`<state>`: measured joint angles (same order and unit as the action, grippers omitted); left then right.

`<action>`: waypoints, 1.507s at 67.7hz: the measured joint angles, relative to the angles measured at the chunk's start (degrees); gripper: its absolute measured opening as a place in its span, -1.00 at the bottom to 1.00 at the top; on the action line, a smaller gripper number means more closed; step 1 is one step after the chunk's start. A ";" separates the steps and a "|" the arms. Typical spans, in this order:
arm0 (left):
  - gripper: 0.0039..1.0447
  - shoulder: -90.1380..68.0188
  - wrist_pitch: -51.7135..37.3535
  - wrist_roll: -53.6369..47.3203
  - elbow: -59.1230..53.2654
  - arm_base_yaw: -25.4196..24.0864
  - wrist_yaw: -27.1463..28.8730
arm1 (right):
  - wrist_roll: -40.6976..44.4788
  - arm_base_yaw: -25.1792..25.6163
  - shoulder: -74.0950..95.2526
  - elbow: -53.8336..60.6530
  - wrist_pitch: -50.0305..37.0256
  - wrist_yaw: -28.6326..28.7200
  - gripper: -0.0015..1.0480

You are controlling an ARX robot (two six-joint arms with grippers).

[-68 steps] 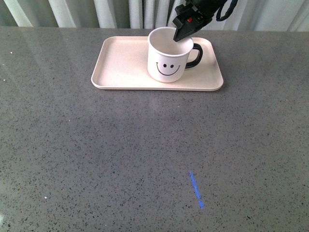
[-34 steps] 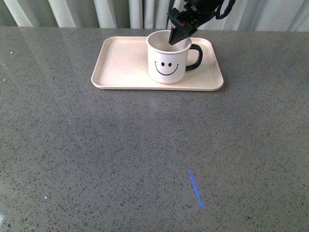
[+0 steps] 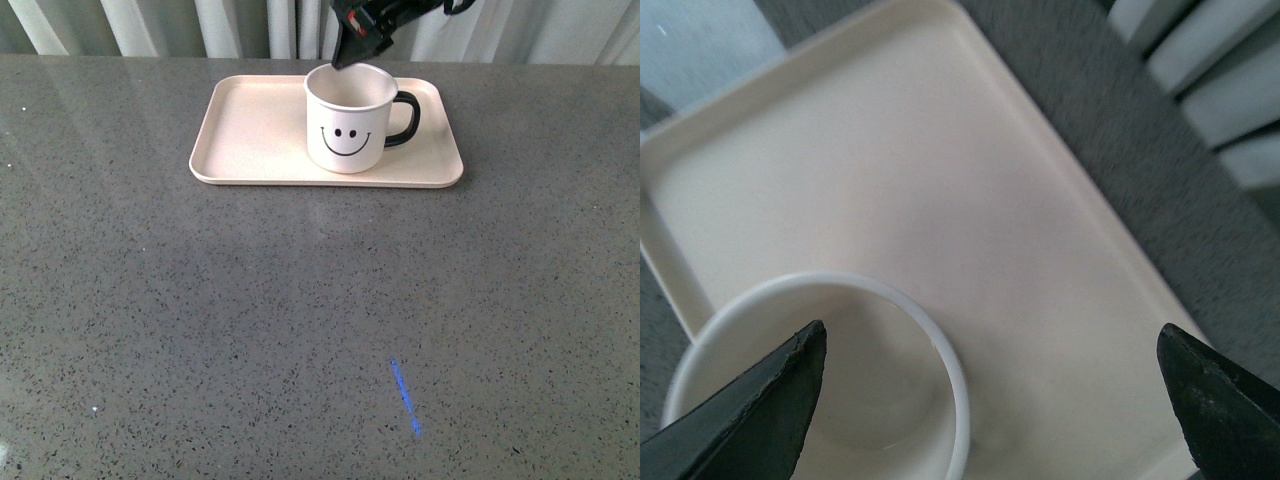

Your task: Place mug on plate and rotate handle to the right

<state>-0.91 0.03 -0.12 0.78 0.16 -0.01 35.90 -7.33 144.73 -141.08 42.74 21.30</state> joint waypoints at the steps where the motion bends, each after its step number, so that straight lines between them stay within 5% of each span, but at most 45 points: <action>1: 0.83 0.00 -0.02 0.00 0.00 0.00 0.00 | -0.72 0.17 -2.69 3.41 -2.47 0.79 0.83; 19: 0.83 0.00 -0.02 0.00 0.00 0.00 0.00 | -4.74 0.57 -13.90 16.65 -10.08 -0.11 0.80; 24: 0.83 0.00 0.00 0.00 0.00 0.00 -0.02 | -15.37 -0.15 -18.14 33.38 -35.26 -17.79 0.54; 29: 0.83 0.00 0.00 0.00 0.00 0.00 0.00 | -24.04 -0.07 -23.61 50.27 -57.31 -26.32 0.31; 36: 0.83 0.00 -0.02 0.00 0.00 0.00 0.00 | -31.17 0.87 -32.92 69.29 -80.78 -27.19 -0.02; 42: 0.83 0.00 -0.02 0.00 0.00 0.00 0.00 | -33.55 1.90 -41.03 81.48 -90.97 -26.86 -0.32; 55: 0.83 0.00 -0.02 0.00 0.00 0.00 0.00 | -35.04 3.17 -49.86 101.46 -97.96 -25.49 -0.98; 102: 0.83 0.00 -0.02 0.00 0.00 0.00 0.00 | -35.30 7.30 -80.46 135.78 -100.43 -21.33 -0.97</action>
<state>-0.91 0.01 -0.12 0.78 0.16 -0.01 0.60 -0.03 64.27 -5.30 -57.69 -0.03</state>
